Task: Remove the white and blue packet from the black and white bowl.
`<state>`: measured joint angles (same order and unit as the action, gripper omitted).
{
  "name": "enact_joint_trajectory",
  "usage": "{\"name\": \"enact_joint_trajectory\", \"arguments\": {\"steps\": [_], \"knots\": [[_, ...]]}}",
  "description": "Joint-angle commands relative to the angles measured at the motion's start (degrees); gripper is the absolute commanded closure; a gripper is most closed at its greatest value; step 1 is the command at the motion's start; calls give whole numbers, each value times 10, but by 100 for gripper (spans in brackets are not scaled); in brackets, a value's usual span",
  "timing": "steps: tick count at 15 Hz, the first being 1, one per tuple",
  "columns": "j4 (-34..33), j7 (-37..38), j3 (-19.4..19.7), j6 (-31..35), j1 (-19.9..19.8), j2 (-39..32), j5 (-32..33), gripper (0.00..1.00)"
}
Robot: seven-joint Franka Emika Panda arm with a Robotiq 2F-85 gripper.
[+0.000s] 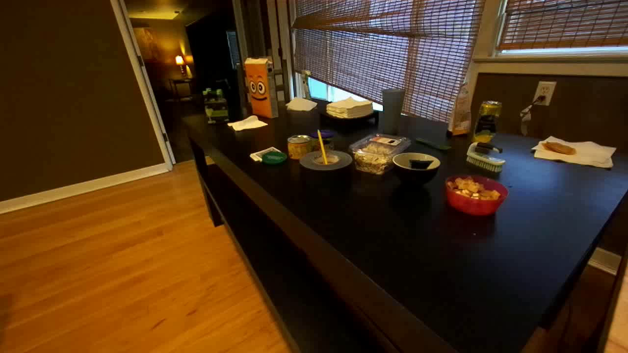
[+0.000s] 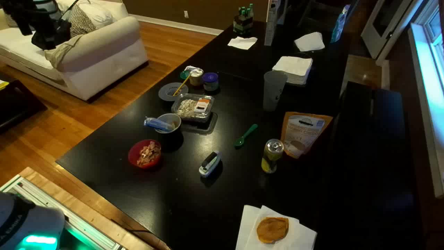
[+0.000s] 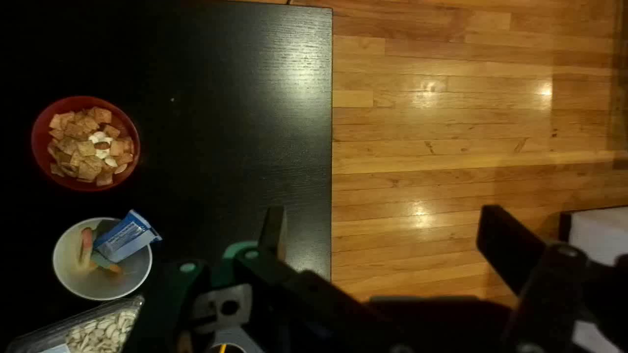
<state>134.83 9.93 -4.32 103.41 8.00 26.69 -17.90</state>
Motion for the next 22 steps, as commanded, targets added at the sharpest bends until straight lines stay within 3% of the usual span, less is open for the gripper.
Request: {"name": "enact_joint_trajectory", "arguments": {"steps": [1,12,18,22], "knots": [[-1,-3,-8,-2,-10,0,-3,0],[-1,-3,-8,-2,-10,0,-3,0],[-15,187,-71,57,-62,-48,118,0],[-13,271,-61,47,-91,-68,147,0]]}}
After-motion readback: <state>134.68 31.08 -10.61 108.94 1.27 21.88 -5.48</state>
